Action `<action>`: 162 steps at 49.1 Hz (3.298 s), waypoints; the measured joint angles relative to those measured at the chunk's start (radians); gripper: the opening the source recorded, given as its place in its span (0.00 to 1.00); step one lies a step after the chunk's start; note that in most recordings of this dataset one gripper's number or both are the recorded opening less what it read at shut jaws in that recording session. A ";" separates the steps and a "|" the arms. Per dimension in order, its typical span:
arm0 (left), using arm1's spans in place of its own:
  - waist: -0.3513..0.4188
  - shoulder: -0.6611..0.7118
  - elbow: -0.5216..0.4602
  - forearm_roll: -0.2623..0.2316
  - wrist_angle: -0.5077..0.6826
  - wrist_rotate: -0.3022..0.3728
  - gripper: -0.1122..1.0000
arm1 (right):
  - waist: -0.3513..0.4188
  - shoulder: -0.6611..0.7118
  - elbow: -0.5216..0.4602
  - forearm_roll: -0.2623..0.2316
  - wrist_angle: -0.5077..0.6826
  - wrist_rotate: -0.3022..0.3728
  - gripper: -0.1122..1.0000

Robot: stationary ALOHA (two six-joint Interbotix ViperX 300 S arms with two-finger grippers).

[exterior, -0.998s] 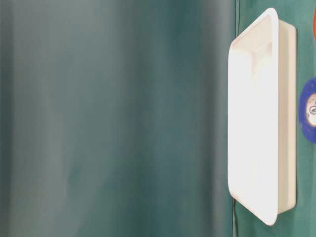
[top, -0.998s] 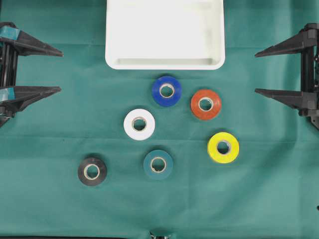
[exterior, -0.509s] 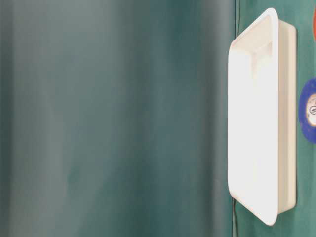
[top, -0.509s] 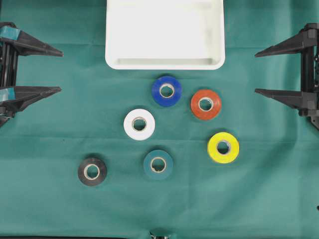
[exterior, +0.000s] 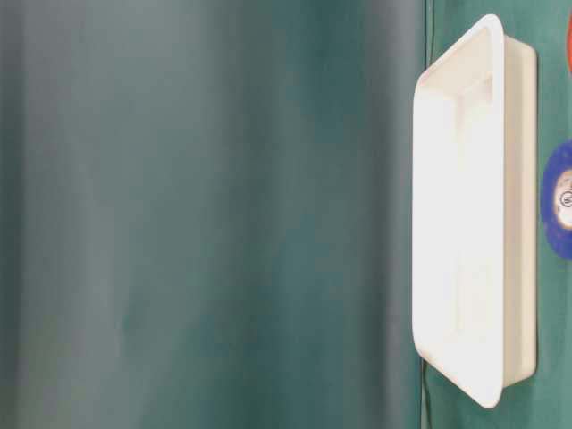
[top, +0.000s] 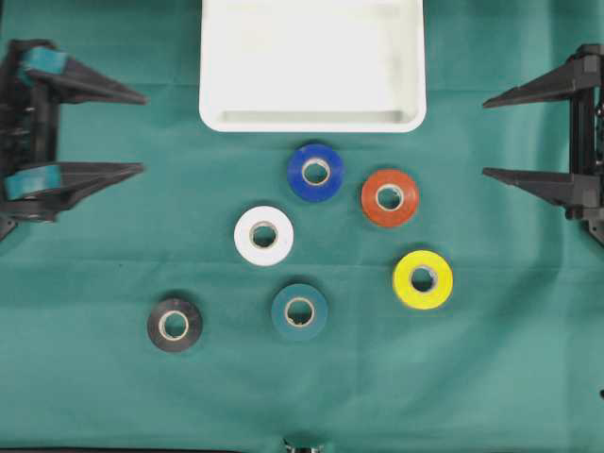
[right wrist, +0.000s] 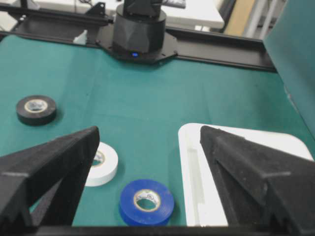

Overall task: Pick up the tape from a random location and place it into the white case.
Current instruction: 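Move the left gripper over the blue tape roll, then lower the left gripper and pinch the blue tape roll through its hole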

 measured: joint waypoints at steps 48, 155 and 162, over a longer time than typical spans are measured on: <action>0.000 0.531 -0.433 0.000 -0.018 0.038 0.98 | 0.000 0.000 0.000 0.000 -0.002 0.000 0.93; 0.032 0.848 -1.019 0.006 1.190 0.035 0.98 | 0.000 0.031 0.000 0.000 -0.006 0.000 0.93; 0.032 0.851 -1.003 0.005 1.161 0.037 0.98 | 0.000 0.031 0.000 0.000 -0.006 0.000 0.93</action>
